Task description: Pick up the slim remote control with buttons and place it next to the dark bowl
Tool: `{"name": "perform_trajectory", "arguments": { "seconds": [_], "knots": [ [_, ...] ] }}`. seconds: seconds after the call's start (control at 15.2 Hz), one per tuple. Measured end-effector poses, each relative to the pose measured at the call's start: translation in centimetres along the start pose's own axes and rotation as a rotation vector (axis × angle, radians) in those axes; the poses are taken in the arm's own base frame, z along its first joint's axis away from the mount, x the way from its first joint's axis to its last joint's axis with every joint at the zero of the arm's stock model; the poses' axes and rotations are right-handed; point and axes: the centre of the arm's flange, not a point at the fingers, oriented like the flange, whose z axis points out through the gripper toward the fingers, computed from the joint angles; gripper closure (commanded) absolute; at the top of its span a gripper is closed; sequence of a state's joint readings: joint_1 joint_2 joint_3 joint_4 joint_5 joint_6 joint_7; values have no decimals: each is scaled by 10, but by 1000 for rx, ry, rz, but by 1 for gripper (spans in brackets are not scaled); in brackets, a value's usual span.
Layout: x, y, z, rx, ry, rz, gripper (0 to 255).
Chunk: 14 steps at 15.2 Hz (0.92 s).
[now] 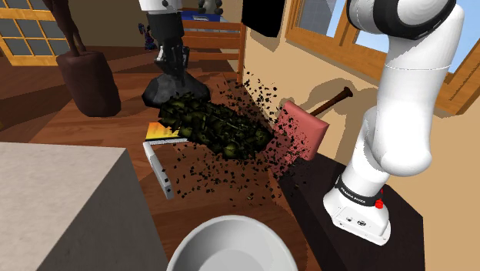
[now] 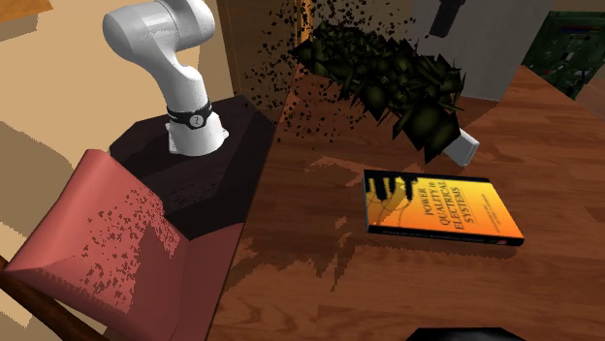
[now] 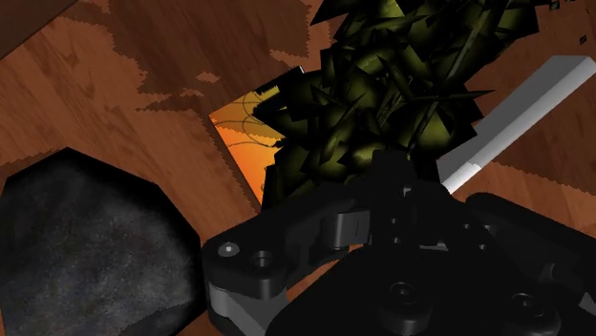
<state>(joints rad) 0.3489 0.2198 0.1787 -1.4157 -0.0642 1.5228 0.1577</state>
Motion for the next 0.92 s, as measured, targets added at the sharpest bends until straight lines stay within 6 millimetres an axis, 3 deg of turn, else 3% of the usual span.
{"name": "perform_trajectory", "arguments": {
  "seconds": [0.07, 0.2, 0.53, 0.79, 0.92],
  "knots": [
    [0, 0, 0, 0, 0, 0, 0],
    [-2, -4, 4, 1, 4, 16, 0],
    [-10, -34, 40, -21, 89, 184, 0],
    [3, -58, 68, -94, 291, 271, 0],
    [6, -71, 72, -145, 325, 318, 0]
  ]
}}
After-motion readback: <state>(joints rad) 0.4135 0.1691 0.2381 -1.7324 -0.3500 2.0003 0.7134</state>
